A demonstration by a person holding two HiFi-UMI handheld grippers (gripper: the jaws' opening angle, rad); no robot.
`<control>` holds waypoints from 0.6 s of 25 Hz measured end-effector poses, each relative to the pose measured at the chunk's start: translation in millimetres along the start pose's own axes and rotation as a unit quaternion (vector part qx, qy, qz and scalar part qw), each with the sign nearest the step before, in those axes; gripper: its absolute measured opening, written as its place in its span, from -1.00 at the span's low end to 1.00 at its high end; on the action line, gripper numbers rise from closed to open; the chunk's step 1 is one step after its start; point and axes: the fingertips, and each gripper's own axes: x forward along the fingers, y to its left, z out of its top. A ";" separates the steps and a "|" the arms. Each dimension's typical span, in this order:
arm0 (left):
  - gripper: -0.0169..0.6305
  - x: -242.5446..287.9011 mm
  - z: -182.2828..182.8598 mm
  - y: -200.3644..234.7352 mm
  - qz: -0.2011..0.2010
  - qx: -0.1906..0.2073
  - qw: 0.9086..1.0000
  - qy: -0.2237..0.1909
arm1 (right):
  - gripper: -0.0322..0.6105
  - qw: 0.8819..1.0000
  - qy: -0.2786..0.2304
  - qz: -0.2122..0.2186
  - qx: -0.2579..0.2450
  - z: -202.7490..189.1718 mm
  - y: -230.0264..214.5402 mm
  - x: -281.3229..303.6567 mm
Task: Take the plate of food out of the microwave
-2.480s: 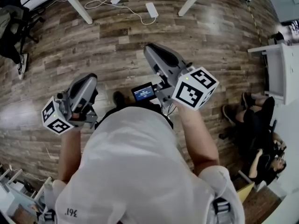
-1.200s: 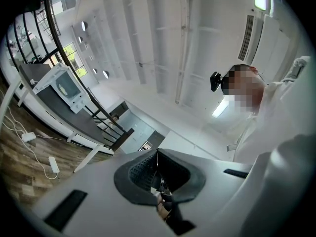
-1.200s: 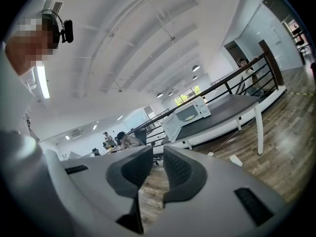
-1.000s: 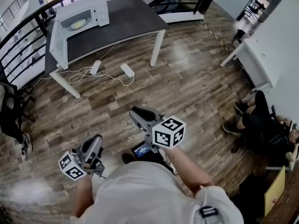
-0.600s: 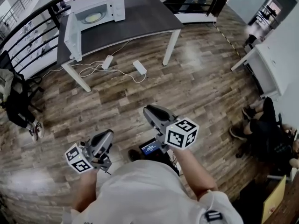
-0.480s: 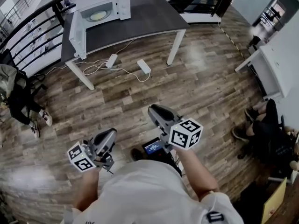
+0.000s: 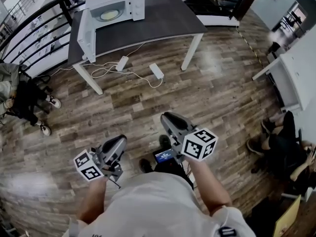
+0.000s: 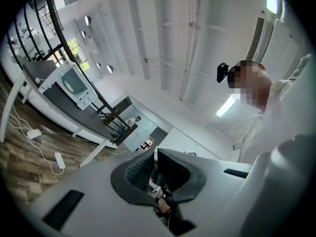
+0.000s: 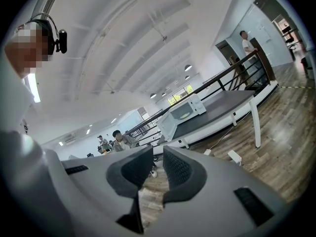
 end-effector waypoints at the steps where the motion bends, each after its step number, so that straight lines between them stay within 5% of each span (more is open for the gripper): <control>1: -0.93 4.0 0.8 5.3 0.004 -0.001 1.000 0.000 | -0.76 1.000 0.000 0.003 0.001 2.1 -5.3 4.3; 15: -0.93 132.2 59.5 96.8 0.071 0.008 0.997 -0.030 | -0.76 0.998 0.028 0.058 0.017 97.3 -124.7 88.4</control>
